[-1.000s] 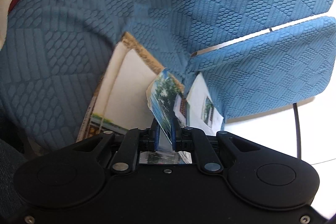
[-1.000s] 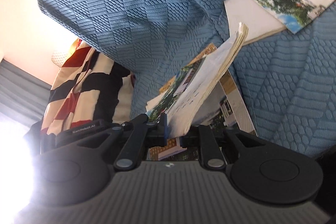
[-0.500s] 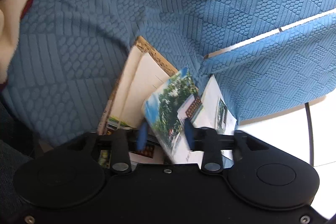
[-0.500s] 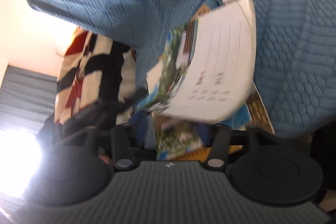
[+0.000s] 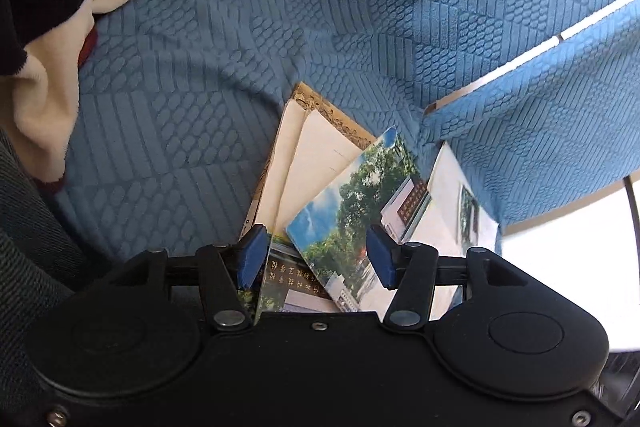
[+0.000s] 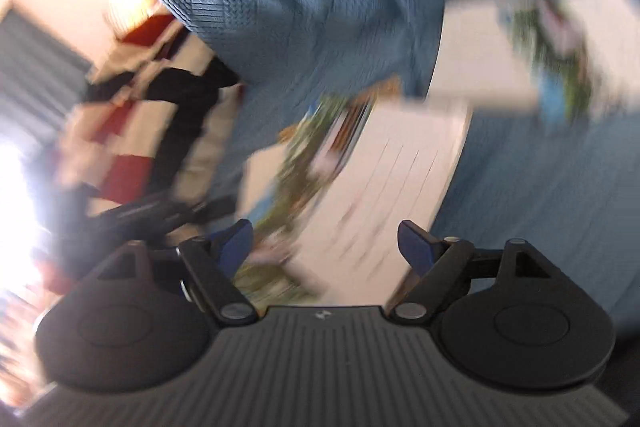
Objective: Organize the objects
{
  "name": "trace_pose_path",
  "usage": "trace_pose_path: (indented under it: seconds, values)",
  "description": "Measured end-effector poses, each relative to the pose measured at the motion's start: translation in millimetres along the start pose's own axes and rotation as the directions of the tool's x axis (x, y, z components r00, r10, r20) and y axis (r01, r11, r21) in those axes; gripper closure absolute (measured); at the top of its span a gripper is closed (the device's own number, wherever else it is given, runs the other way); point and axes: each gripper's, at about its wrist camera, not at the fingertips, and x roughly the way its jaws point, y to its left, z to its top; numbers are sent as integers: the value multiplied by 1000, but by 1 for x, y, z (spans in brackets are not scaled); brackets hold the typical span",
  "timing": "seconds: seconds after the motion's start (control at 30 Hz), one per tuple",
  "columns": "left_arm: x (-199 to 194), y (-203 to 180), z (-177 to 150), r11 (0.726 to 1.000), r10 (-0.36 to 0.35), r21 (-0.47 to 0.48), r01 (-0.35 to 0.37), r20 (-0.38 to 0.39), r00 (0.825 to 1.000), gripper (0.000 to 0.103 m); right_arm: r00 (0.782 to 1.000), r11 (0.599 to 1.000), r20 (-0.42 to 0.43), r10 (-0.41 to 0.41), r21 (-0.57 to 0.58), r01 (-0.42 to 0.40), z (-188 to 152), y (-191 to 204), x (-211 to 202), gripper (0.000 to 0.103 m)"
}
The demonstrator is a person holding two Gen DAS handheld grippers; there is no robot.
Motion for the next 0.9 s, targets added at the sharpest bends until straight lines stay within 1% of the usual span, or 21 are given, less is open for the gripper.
trace_pose_path:
  seconds: [0.03,0.1,0.17,0.2,0.27,0.33,0.37,0.47,0.53,0.63,0.73,0.8,0.83,0.9]
  values:
    - [0,-2,-1,1000,9,11,-9,4,1000,51,999,997,5,-34,-69,34,10,3,5,21]
    - [0,-7,-3,999,27,44,-28,14,1000,53,996,977,11,-90,-191,91,26,6,17,22]
    - [1,-11,-4,996,42,73,-43,13,999,57,991,952,0,-135,-277,130,39,6,32,23]
    - [2,-12,-5,995,47,83,-47,12,999,58,990,946,-6,-143,-294,135,44,4,39,23]
    - [2,-15,-6,993,55,100,-57,18,998,58,991,948,-44,-127,-301,108,52,-3,53,23]
    - [2,-14,-6,993,57,107,-59,19,998,58,991,958,-85,-105,-277,78,58,-10,64,23]
    - [2,-15,-7,991,64,116,-66,24,998,62,990,964,-108,-90,-258,60,60,-15,70,23]
    - [4,-23,-11,977,111,177,-118,50,993,68,983,978,-158,-97,-200,65,62,-26,86,23]
    - [6,-27,-14,968,130,208,-139,59,990,70,977,976,-186,-100,-212,59,57,-26,92,23]
    - [8,-32,-16,954,152,252,-164,66,986,71,976,966,-188,-111,-253,61,50,-22,92,24]
    - [8,-34,-19,942,173,278,-189,81,982,78,981,958,-165,-102,-283,52,43,-21,85,28]
    - [9,-34,-19,939,179,283,-196,83,980,80,982,959,-165,-93,-280,43,41,-22,81,33]
    - [9,-34,-19,938,181,284,-197,84,980,81,982,962,-168,-87,-270,39,40,-24,79,33]
    - [9,-34,-19,936,182,291,-199,86,980,81,982,969,-175,-75,-247,30,36,-27,75,39]
